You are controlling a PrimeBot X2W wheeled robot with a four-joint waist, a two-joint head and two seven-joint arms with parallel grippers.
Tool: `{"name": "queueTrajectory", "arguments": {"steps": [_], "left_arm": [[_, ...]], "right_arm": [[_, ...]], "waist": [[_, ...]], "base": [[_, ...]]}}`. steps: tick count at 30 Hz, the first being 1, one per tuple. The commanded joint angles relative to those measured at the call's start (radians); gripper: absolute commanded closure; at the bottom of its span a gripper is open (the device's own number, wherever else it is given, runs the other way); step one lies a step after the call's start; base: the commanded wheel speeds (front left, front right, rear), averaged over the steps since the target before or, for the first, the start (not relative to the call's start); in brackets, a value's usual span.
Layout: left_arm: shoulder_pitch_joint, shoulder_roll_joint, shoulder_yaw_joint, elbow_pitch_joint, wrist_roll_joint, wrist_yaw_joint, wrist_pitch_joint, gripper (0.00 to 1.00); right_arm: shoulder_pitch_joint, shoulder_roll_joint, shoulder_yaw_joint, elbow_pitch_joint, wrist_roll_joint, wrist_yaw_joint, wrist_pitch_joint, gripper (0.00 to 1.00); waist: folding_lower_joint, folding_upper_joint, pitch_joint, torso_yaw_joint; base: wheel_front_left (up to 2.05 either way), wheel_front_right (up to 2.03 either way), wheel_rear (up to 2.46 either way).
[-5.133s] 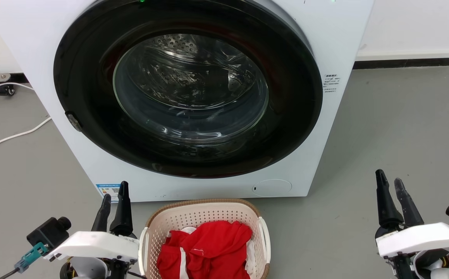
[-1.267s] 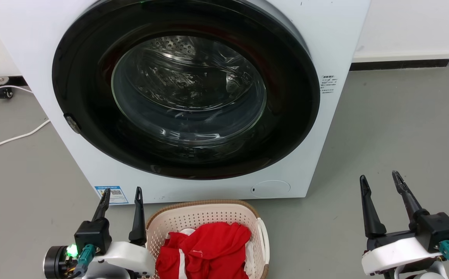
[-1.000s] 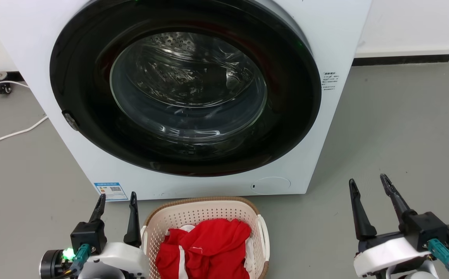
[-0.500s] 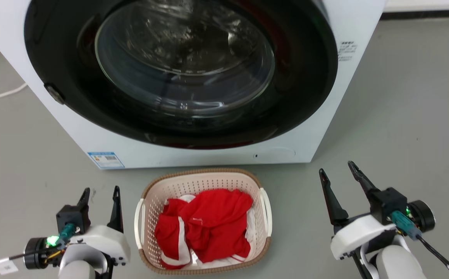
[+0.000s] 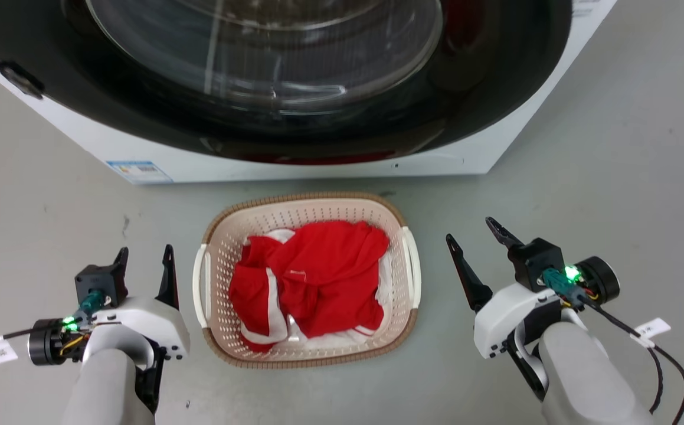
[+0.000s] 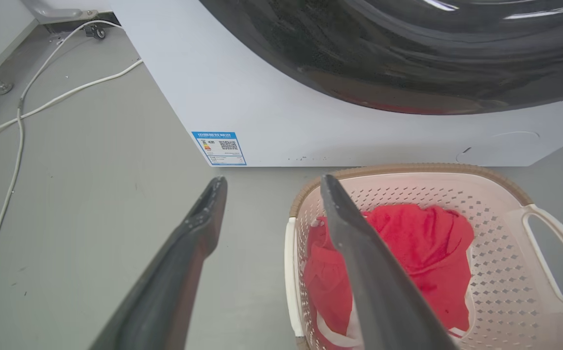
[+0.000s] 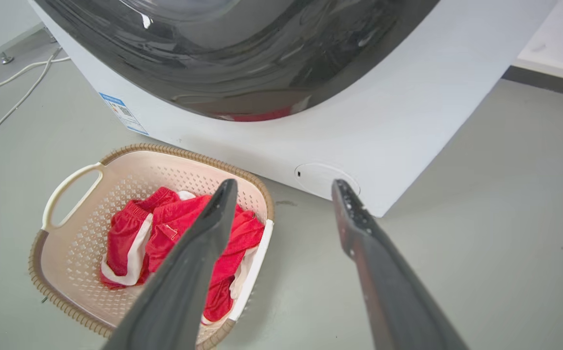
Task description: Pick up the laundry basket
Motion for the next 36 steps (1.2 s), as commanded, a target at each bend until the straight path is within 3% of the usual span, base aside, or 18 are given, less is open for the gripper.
{"name": "queueTrajectory", "arguments": {"steps": [1,11,36], "left_arm": [[-0.030,0.005,0.004,0.019,-0.001,-0.004,-0.003,0.00],[-0.128,0.014,0.007,0.093,0.007,-0.001,-0.003,0.00],[-0.296,0.018,-0.001,0.213,0.010,-0.005,-0.003,0.00]], "right_arm": [[-0.041,-0.002,0.009,0.038,-0.006,-0.001,-0.002,0.00],[-0.183,-0.002,0.061,0.211,0.012,-0.001,-0.002,0.00],[-0.387,-0.002,0.190,0.384,0.051,-0.001,-0.002,0.00]], "waist": [[-0.0002,0.0000,0.062,0.006],[-0.0002,0.0000,0.183,0.017],[-0.0002,0.0000,0.422,0.042]], "base": [[0.00,0.00,0.00],[0.00,0.00,0.00],[0.00,0.00,0.00]]}}
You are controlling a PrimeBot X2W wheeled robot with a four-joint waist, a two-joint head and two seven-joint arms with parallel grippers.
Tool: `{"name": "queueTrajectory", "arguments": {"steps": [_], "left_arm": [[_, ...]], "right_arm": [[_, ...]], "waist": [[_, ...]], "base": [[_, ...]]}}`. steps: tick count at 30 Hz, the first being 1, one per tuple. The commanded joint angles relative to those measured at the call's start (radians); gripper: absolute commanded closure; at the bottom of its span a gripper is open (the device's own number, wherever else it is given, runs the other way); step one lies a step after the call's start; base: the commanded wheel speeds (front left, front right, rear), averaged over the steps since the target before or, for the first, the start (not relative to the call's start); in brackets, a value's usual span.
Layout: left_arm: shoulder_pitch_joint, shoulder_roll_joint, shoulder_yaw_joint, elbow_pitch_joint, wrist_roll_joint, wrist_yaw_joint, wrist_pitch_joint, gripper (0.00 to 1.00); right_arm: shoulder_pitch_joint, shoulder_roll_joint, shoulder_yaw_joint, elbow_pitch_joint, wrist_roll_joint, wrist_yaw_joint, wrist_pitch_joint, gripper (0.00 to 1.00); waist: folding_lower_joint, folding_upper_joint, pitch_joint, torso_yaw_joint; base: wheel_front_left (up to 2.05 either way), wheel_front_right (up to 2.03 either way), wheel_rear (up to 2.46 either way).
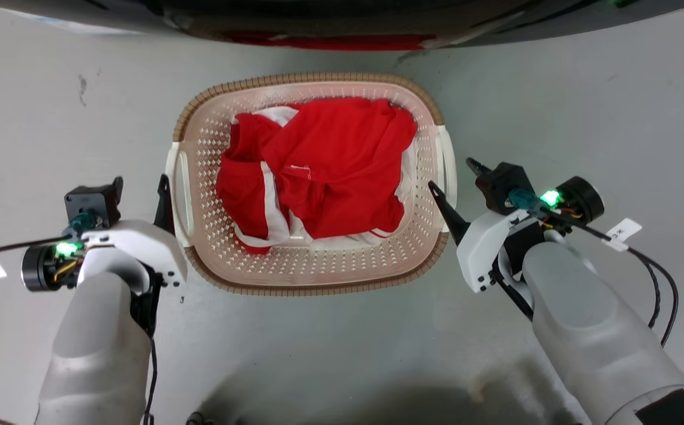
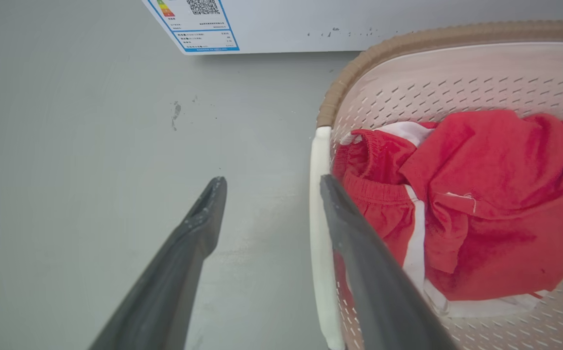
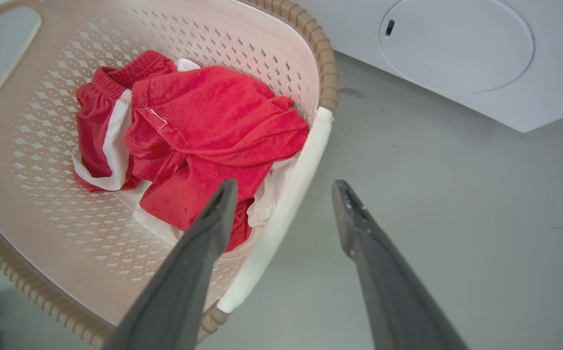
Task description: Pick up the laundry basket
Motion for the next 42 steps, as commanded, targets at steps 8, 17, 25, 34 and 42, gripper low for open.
{"name": "queueTrajectory", "arguments": {"steps": [8,17,25,34,42], "left_arm": [[-0.070,-0.011,-0.024,0.051,0.014,-0.005,0.000,0.00],[-0.123,-0.019,-0.043,0.106,0.014,-0.007,0.000,0.00],[-0.159,-0.028,-0.061,0.151,0.017,0.000,0.000,0.55],[-0.165,-0.040,-0.094,0.170,0.013,-0.013,-0.003,1.00],[-0.135,-0.054,-0.120,0.196,-0.004,-0.022,-0.003,1.00]], "right_arm": [[-0.069,-0.001,0.025,0.050,0.018,-0.001,-0.002,0.00],[-0.114,-0.001,0.076,0.096,0.047,-0.001,-0.002,0.00],[-0.144,-0.002,0.110,0.143,0.075,-0.001,-0.002,0.44],[-0.156,-0.004,0.164,0.167,0.110,0.003,-0.003,1.00],[-0.121,0.000,0.198,0.189,0.160,0.005,-0.003,1.00]], "waist": [[-0.0001,0.0000,0.069,0.010],[-0.0001,0.0000,0.111,0.013],[-0.0001,0.0000,0.131,0.016],[-0.0001,0.0000,0.117,0.021],[-0.0001,0.0000,0.036,0.025]], "base": [[0.00,0.00,0.00],[0.00,0.00,0.00],[0.00,0.00,0.00],[0.00,0.00,0.00],[0.00,0.00,0.00]]}}
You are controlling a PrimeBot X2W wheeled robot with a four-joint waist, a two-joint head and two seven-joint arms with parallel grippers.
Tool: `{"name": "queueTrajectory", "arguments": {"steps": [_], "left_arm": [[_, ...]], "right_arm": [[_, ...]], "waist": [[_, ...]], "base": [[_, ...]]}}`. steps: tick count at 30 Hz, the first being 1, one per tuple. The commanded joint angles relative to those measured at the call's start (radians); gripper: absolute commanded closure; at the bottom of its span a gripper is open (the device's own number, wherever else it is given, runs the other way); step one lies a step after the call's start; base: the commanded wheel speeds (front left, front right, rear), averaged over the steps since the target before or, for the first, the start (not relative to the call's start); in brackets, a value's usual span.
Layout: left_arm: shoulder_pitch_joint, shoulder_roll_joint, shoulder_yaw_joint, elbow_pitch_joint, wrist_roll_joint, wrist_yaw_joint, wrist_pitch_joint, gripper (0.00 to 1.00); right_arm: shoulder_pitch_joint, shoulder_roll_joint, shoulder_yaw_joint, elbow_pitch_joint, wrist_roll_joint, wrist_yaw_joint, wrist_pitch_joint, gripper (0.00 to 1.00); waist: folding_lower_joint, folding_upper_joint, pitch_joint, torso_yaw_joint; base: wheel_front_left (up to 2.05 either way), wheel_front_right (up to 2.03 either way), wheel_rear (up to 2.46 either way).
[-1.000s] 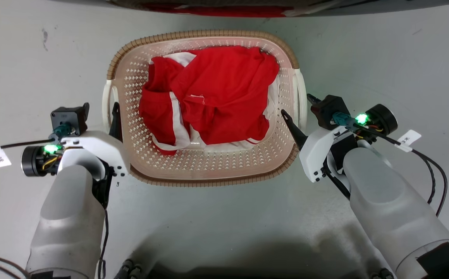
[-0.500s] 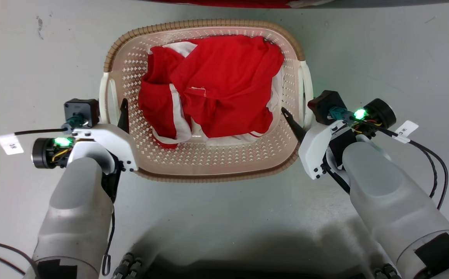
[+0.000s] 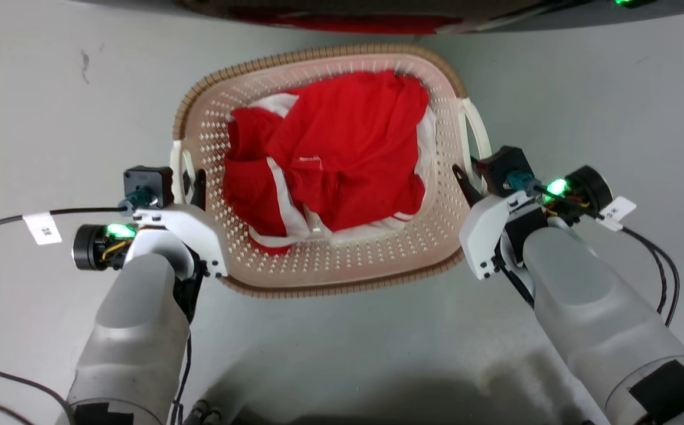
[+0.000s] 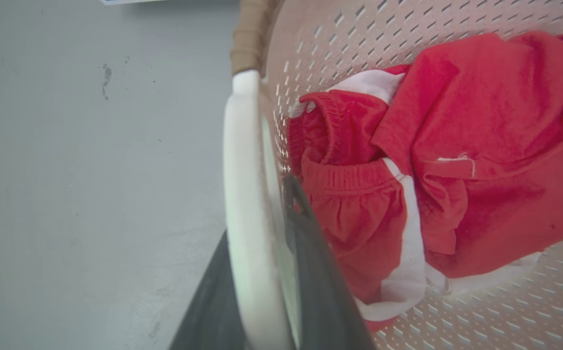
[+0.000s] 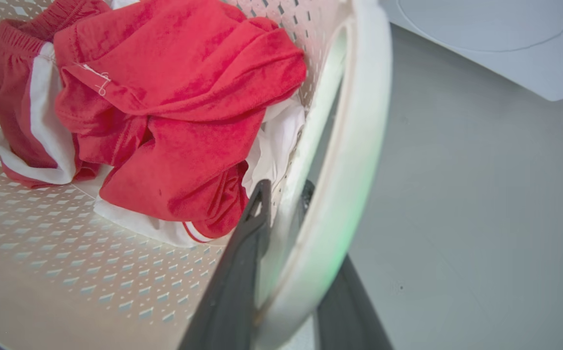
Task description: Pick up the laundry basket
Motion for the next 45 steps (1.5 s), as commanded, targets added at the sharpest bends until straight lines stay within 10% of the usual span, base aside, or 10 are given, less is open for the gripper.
{"name": "queueTrajectory", "arguments": {"steps": [1,45], "left_arm": [[0.012,0.001,-0.013,0.009,0.001,-0.005,-0.003,1.00],[0.283,-0.004,-0.448,0.114,-0.406,-0.009,0.238,1.00]], "right_arm": [[0.020,0.002,0.017,0.007,0.005,0.012,-0.005,1.00],[0.375,0.005,0.264,0.046,0.377,0.012,0.247,1.00]], "waist": [[0.0000,0.0000,-0.044,-0.001],[0.0000,0.0000,-0.759,-0.085]], "base": [[0.00,0.00,0.00],[0.00,0.00,0.00]]}}
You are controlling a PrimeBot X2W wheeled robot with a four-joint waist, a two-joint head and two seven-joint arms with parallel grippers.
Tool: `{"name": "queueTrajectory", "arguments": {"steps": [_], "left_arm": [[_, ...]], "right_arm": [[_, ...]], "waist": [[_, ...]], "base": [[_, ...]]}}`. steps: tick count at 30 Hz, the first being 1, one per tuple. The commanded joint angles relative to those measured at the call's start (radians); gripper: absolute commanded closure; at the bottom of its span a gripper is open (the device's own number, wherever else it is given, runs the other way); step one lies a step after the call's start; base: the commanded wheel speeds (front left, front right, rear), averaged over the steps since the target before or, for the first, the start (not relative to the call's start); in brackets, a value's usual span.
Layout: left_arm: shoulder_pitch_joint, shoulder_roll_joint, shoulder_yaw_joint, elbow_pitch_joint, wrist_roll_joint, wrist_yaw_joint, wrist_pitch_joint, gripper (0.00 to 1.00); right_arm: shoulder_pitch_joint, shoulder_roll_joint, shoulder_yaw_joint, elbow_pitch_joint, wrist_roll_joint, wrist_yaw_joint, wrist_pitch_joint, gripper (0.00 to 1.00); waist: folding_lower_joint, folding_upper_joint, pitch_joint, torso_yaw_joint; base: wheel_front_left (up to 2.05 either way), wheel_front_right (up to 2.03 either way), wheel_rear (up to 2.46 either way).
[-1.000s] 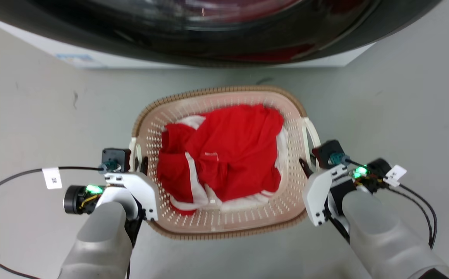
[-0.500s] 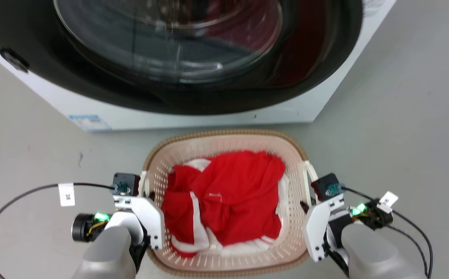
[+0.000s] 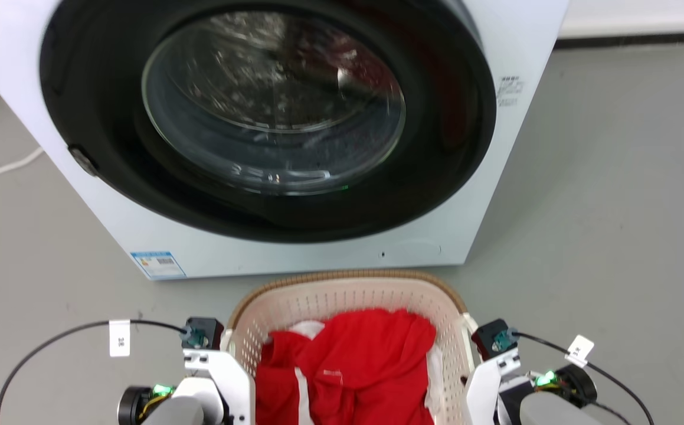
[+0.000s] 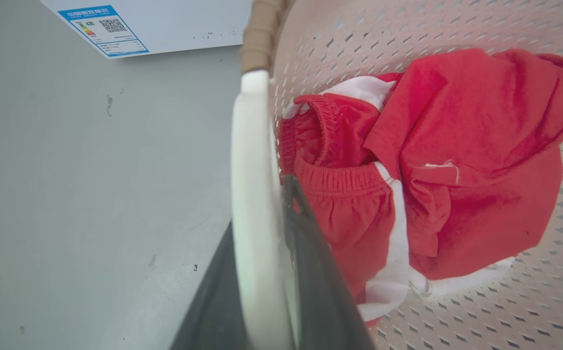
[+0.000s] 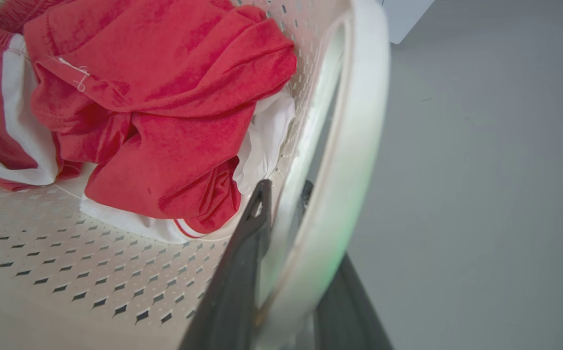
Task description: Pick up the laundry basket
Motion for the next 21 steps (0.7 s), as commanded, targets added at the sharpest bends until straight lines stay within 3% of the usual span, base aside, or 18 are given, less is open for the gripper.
{"name": "queueTrajectory", "arguments": {"steps": [1,21], "left_arm": [[0.017,0.001,-0.018,-0.012,-0.014,-0.004,0.009,1.00],[0.035,0.043,-0.219,-0.065,-0.203,-0.007,0.127,1.00]], "right_arm": [[0.018,0.008,0.013,-0.002,0.004,0.012,0.003,1.00],[0.037,0.005,0.093,0.008,0.109,0.010,0.071,1.00]], "waist": [[0.0002,0.0000,-0.037,0.007],[0.0002,0.0000,-0.129,0.016]], "base": [[0.00,0.00,0.00],[0.00,0.00,0.00]]}}
